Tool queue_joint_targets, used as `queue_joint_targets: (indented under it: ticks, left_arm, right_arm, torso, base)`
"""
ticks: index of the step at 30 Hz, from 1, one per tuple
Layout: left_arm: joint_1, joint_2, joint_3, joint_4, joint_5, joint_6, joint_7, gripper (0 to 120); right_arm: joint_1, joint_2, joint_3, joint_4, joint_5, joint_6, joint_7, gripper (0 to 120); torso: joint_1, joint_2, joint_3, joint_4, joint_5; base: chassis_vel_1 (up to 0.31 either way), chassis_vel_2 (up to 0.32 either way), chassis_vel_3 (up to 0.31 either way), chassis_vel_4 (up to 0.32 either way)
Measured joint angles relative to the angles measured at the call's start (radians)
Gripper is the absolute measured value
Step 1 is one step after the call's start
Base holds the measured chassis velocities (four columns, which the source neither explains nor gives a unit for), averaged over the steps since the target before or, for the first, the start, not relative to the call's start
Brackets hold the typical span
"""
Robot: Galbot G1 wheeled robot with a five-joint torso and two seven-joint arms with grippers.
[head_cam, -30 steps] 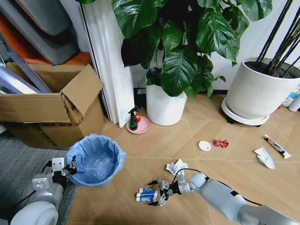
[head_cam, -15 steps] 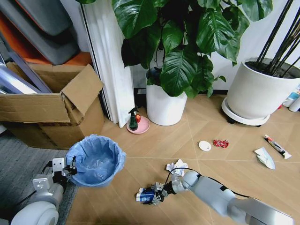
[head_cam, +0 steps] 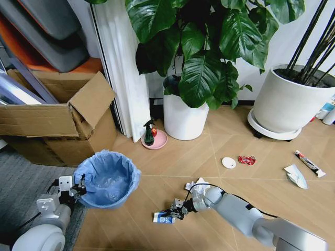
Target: Pick up the trash bin and place the garbage on the floor into it.
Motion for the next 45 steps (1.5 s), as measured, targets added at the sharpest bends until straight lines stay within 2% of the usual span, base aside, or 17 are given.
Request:
queue_joint_targets:
  ticks: [2,6,7,10,11,13,16,17,20,22,24,29,35,38,45]
  left_arm:
    - [-0.005,0.009,0.003,0.010,-0.001,-0.002,0.006,1]
    - [-0.054,0.069,0.042,0.076,-0.018,-0.017,0.019,1]
    - [-0.054,0.069,0.042,0.076,-0.018,-0.017,0.019,1]
    - [-0.071,0.126,0.069,0.103,-0.055,-0.027,0.034,1]
    - [-0.071,0.126,0.069,0.103,-0.055,-0.027,0.034,1]
    - [-0.085,0.179,0.101,0.110,-0.083,-0.049,0.065,1]
    - [-0.111,0.211,0.136,0.117,-0.112,-0.057,0.075,1]
    - [-0.128,0.229,0.164,0.118,-0.136,-0.061,0.076,1]
    - [-0.157,0.241,0.214,0.106,-0.166,-0.062,0.076,1]
    - [-0.164,0.237,0.223,0.102,-0.170,-0.061,0.076,1]
    - [-0.181,0.229,0.242,0.098,-0.176,-0.061,0.073,1]
    - [-0.245,0.215,0.299,0.106,-0.198,-0.044,0.043,1]
    - [-0.236,0.192,0.294,0.110,-0.199,-0.037,0.038,1]
    - [-0.219,0.173,0.267,0.098,-0.197,-0.035,0.038,1]
    - [-0.190,0.151,0.230,0.083,-0.191,-0.034,0.041,1]
  right_arm:
    - [-0.012,-0.007,0.040,0.023,0.011,-0.001,0.007,0]
    - [-0.075,-0.043,0.233,0.148,0.067,-0.003,0.038,0]
    - [-0.075,-0.043,0.233,0.148,0.067,-0.003,0.038,0]
    - [-0.120,-0.080,0.390,0.292,0.149,-0.028,0.088,0]
    - [-0.120,-0.080,0.390,0.292,0.149,-0.028,0.088,0]
    - [-0.135,-0.118,0.469,0.431,0.228,-0.056,0.141,0]
    - [-0.141,-0.143,0.495,0.508,0.279,-0.074,0.172,0]
    - [-0.156,-0.168,0.505,0.577,0.319,-0.087,0.204,0]
    - [-0.206,-0.205,0.508,0.704,0.395,-0.116,0.264,0]
    - [-0.219,-0.210,0.500,0.738,0.415,-0.124,0.278,0]
    - [-0.237,-0.214,0.490,0.782,0.439,-0.132,0.293,0]
    - [-0.268,-0.234,0.441,0.873,0.460,-0.141,0.308,0]
    - [-0.200,-0.223,0.348,0.886,0.482,-0.141,0.303,0]
    - [-0.110,-0.199,0.269,0.845,0.496,-0.139,0.287,0]
    - [-0.045,-0.157,0.197,0.779,0.500,-0.135,0.270,0]
  torso:
    - [0.000,0.000,0.000,0.0003,0.0002]
    - [0.000,0.000,0.000,0.0001,0.0000]
    - [0.000,0.000,0.000,0.0001,0.0000]
    - [0.000,0.000,0.000,-0.0005,0.0000]
    - [0.000,0.000,0.000,-0.0005,0.0000]
    - [0.000,0.000,0.000,0.0001,0.0000]
    - [0.000,0.000,0.000,0.0003,-0.0003]
    - [0.000,0.000,0.000,0.0000,-0.0002]
    - [0.000,0.000,0.000,-0.0006,-0.0001]
    - [0.000,0.000,0.000,-0.0006,0.0000]
    - [0.000,0.000,0.000,0.0003,0.0002]
    - [0.000,0.000,0.000,-0.0004,-0.0002]
    - [0.000,0.000,0.000,0.0001,-0.0004]
    - [0.000,0.000,0.000,0.0004,-0.0003]
    - [0.000,0.000,0.000,0.0004,-0.0001]
  base:
    - [0.000,0.000,0.000,0.000]
    - [0.000,0.000,0.000,0.000]
    - [0.000,0.000,0.000,0.000]
    - [0.000,0.000,0.000,0.000]
    - [0.000,0.000,0.000,0.000]
    - [0.000,0.000,0.000,0.000]
    - [0.000,0.000,0.000,0.000]
    - [0.000,0.000,0.000,0.000]
    - [0.000,0.000,0.000,0.000]
    - [0.000,0.000,0.000,0.000]
    - [0.000,0.000,0.000,0.000]
    - [0.000,0.000,0.000,0.000]
    - [0.000,0.000,0.000,0.000]
    - [0.000,0.000,0.000,0.000]
    - [0.000,0.000,0.000,0.000]
